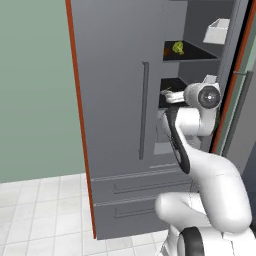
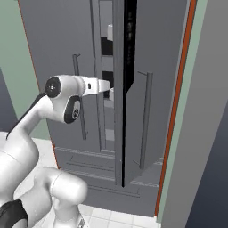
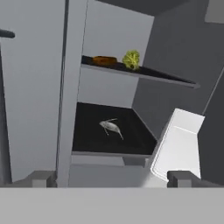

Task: Open the fridge, remove the banana, broccoli, and fish, and place them on any counter.

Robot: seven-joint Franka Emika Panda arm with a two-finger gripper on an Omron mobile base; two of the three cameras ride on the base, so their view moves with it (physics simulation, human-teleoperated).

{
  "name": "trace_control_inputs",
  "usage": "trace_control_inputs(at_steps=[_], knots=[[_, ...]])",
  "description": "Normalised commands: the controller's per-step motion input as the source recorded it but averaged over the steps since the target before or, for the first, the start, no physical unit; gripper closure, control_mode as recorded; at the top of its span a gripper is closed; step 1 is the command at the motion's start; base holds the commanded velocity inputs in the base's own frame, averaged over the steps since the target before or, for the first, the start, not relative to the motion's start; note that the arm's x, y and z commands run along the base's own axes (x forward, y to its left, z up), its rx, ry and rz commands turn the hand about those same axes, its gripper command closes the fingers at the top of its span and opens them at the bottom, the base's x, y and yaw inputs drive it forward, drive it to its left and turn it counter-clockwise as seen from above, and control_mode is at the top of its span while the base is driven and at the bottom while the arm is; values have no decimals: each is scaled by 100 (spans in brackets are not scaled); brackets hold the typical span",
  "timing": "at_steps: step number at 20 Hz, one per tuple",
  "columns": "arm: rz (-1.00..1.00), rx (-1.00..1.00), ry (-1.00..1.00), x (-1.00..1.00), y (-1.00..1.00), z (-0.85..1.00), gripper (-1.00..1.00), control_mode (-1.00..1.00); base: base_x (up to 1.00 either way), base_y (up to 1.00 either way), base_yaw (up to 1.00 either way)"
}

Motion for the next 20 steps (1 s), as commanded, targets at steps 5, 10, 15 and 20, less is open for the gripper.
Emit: trace_control_inputs(at_steps=[5,10,15,20], knots=[[-20,0,15,72,-17,-18,-100,-100,0,0,0],[-21,0,9,34,-50,-15,-100,-100,0,0,0],[-21,0,0,-8,-68,-2,-100,-100,0,0,0],[-25,0,-4,-65,-86,-2,-100,-100,0,0,0]])
